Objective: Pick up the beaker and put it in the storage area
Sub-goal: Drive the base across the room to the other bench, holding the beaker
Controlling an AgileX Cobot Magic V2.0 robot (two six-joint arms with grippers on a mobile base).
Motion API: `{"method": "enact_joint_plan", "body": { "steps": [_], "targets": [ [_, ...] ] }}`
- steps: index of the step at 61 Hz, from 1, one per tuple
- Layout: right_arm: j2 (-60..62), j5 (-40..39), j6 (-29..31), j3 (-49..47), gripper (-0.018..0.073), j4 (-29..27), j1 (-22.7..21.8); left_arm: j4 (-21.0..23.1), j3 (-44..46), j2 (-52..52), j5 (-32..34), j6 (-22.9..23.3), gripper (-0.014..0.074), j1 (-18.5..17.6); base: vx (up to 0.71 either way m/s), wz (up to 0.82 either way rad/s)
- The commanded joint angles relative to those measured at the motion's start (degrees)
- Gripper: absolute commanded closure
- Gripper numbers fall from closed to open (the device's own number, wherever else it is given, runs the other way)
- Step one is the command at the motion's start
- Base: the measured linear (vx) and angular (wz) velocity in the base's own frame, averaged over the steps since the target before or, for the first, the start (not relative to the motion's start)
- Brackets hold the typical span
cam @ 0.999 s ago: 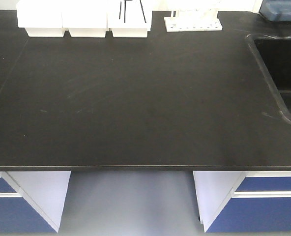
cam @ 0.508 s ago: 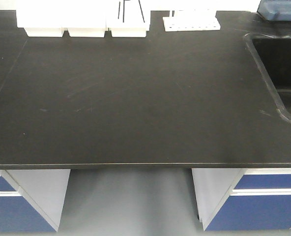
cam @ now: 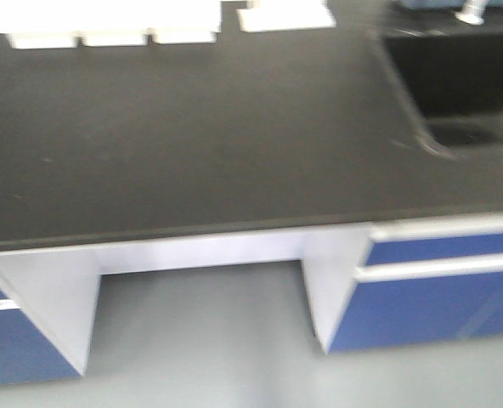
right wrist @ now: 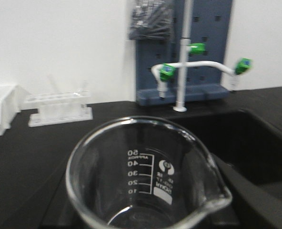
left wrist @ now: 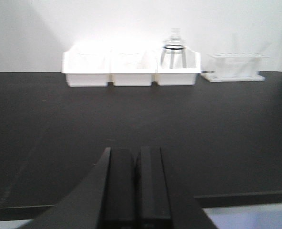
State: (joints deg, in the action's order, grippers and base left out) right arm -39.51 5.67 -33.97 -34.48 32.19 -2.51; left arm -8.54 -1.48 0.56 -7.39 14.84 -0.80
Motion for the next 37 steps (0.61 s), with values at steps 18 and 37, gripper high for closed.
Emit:
{"method": "enact_joint_plan", "body": {
  "steps": [18,37],
  "targets": [
    [0.2,-3.7,0.1,-1.9,0.0563,0.8,-0.1,0.3,-1.3,1.0,4.6,0.3,0.0605,-0.4,-0.32,-0.62],
    [0.2,-3.7,0.1,-1.9,0.0563,0.8,-0.1,0.3,-1.3,1.0,4.6,0.3,0.0605,-0.4,-0.32,-0.71]
  ]
}}
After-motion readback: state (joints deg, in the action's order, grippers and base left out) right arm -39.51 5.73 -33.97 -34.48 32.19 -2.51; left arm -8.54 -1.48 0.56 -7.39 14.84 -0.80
